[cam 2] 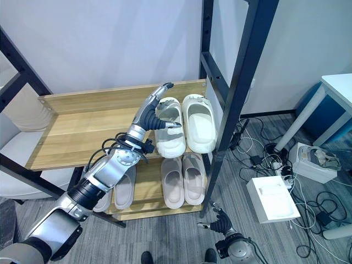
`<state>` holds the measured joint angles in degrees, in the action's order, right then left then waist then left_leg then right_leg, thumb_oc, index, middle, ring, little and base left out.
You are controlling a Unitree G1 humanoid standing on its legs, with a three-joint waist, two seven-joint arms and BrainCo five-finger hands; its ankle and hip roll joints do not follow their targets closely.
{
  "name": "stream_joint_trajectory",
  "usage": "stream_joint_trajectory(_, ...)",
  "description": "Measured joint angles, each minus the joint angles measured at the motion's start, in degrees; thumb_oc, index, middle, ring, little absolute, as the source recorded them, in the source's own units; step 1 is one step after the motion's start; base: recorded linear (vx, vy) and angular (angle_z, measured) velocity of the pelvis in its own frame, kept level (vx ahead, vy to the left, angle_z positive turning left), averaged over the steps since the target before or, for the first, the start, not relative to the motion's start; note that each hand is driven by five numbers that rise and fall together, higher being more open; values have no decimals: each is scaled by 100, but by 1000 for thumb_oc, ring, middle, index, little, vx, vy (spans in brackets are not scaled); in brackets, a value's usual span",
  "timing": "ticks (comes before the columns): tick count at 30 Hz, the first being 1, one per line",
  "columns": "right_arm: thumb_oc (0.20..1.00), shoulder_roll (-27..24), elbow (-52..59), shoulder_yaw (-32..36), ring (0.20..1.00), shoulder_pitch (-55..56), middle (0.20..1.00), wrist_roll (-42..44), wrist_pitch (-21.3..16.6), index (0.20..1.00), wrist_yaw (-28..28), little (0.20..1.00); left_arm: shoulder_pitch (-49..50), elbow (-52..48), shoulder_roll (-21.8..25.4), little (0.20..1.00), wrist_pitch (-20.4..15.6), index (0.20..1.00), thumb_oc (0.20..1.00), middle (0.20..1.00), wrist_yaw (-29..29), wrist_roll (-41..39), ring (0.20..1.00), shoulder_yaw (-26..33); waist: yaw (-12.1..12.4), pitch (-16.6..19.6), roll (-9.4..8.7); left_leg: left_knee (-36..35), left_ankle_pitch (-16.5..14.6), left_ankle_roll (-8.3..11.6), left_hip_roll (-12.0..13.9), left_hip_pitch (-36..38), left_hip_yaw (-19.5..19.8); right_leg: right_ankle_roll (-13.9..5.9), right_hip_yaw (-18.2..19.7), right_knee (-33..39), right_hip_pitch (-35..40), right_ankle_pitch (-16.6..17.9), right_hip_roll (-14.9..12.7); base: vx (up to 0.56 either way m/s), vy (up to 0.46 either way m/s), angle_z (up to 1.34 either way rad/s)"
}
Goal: Arrange the slippers neatly on the shoe rack.
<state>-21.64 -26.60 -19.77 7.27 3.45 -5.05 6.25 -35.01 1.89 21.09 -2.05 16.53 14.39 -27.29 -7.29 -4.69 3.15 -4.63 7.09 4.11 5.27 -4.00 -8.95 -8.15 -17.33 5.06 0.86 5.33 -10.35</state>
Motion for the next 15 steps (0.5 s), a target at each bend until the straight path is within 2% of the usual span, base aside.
stream_joint_trajectory(3, 1000, 14, -1, -1, 1000, 91, 1000, 0, 8, 1000, -24, 1000, 463, -888, 24, 1000, -332, 1000, 1000, 1000, -141, -517, 1000, 257, 114, -7, -8, 1, 8, -3, -13, 14, 69, 2, -53, -1, 65, -2, -2, -23, -1, 14)
stream_joint_trajectory(6, 1000, 49, -4, -1, 1000, 148, 1000, 0, 5, 1000, -59, 1000, 1035, -1889, 30, 1000, -723, 1000, 1000, 1000, -458, -1774, 1000, 580, 196, -28, -32, 2, 9, -2, -27, 17, 146, -12, -160, -1, 129, -26, -8, -18, -9, 15)
stream_joint_trajectory(9, 1000, 130, -129, 3, 1000, 179, 1000, 0, 14, 1000, -69, 1000, 1484, -2516, 0, 1000, -1002, 1000, 1000, 1000, -832, -2967, 1000, 668, 364, -55, -74, 1, 12, -4, -43, 58, 225, -40, -218, -1, 221, -70, -7, -6, -10, 16)
stream_joint_trajectory(11, 1000, 190, -161, -4, 1000, 181, 1000, 2, 14, 1000, -85, 1000, 1818, -2785, -18, 1000, -1017, 1000, 1000, 1000, -1218, -3769, 1000, 526, 404, -78, -103, 1, 12, -2, -46, 78, 254, -21, -279, -1, 284, -101, -10, -3, -7, 16)
stream_joint_trajectory(13, 1000, 239, -272, -6, 1000, 184, 1000, 3, 18, 1000, -181, 1000, 1931, -2840, 11, 1000, -904, 1000, 1000, 1000, -1852, -4701, 1000, 159, 504, -96, -141, 1, 7, 2, -53, 91, 368, -87, -352, 0, 323, -181, -7, 5, 0, 23)
stream_joint_trajectory(15, 1000, 266, -291, -7, 1000, 129, 1000, 1, 19, 1000, -203, 1000, 2041, -2823, 12, 1000, -853, 1000, 1000, 1000, -2165, -5072, 1000, 30, 571, -100, -139, 0, -9, 24, -57, 106, 378, -85, -365, -2, 376, -179, -5, 2, 2, 4)
